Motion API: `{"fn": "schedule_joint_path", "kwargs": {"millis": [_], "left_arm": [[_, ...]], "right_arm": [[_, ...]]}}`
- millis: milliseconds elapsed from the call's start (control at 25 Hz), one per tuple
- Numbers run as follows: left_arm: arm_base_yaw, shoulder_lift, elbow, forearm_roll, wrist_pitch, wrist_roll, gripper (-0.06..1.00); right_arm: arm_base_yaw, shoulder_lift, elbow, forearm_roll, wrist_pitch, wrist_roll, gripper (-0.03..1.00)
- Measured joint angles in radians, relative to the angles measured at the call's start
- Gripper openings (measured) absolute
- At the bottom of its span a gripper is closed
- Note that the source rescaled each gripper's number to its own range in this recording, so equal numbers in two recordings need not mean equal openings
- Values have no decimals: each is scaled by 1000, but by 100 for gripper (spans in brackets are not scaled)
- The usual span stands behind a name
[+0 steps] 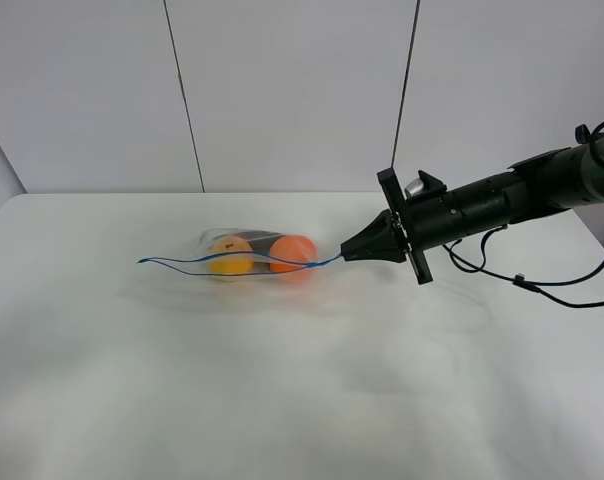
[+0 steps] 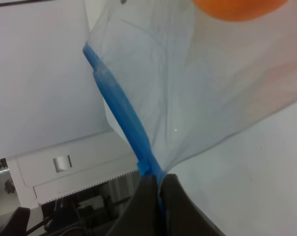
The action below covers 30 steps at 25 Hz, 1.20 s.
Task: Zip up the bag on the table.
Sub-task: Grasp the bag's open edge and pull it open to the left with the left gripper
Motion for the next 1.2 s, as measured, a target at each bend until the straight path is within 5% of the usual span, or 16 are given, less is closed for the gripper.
{"fn": "schedule_joint_path", "kwargs": {"millis": [240, 640, 760, 1000, 1200], "left_arm": [[0, 31, -30, 1, -5, 0, 100], [0, 572, -332, 1, -162, 72, 100], [0, 722, -382, 1, -264, 271, 100], [0, 931, -393, 1, -577, 881, 100], [-10, 1082, -393, -113, -683, 1172, 100]], "right_arm": [[0, 0, 0, 0, -3, 0, 0], [0, 0, 0, 0, -3, 0, 0], [0, 0, 0, 0, -4, 0, 0], [0, 0, 0, 0, -6, 0, 0], [0, 0, 0, 0, -22, 0, 0]]}}
